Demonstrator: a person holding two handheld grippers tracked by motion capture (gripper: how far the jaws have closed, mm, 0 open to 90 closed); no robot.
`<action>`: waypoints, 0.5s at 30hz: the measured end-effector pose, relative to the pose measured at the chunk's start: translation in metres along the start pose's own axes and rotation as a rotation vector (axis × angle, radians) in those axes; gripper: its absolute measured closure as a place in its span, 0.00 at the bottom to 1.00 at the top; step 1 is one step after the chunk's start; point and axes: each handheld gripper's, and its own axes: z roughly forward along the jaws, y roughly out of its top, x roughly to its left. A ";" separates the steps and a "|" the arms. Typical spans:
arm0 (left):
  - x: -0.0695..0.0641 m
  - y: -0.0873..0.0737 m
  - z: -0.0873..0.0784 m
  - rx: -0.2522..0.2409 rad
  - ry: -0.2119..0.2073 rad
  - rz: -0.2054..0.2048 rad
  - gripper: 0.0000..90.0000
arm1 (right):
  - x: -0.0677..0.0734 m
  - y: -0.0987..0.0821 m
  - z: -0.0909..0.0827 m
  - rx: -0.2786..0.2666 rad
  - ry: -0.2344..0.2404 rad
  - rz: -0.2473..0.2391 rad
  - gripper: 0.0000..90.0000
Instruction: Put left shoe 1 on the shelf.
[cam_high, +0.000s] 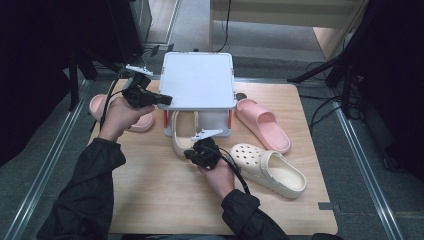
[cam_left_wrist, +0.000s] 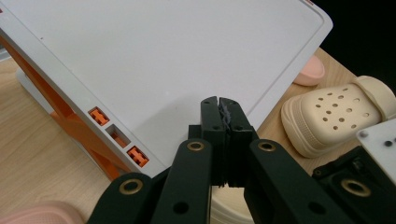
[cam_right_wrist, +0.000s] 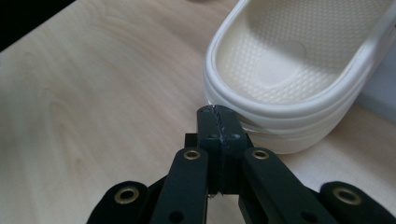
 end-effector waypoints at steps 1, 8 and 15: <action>0.000 0.000 0.000 0.000 0.000 0.000 0.99 | -0.001 0.003 0.002 0.002 -0.006 0.002 1.00; -0.001 0.000 0.000 -0.002 0.003 0.001 0.99 | -0.007 0.016 0.015 -0.015 -0.027 -0.027 1.00; 0.000 -0.001 0.000 -0.004 0.001 0.005 0.99 | -0.013 0.031 0.031 -0.030 -0.046 -0.023 1.00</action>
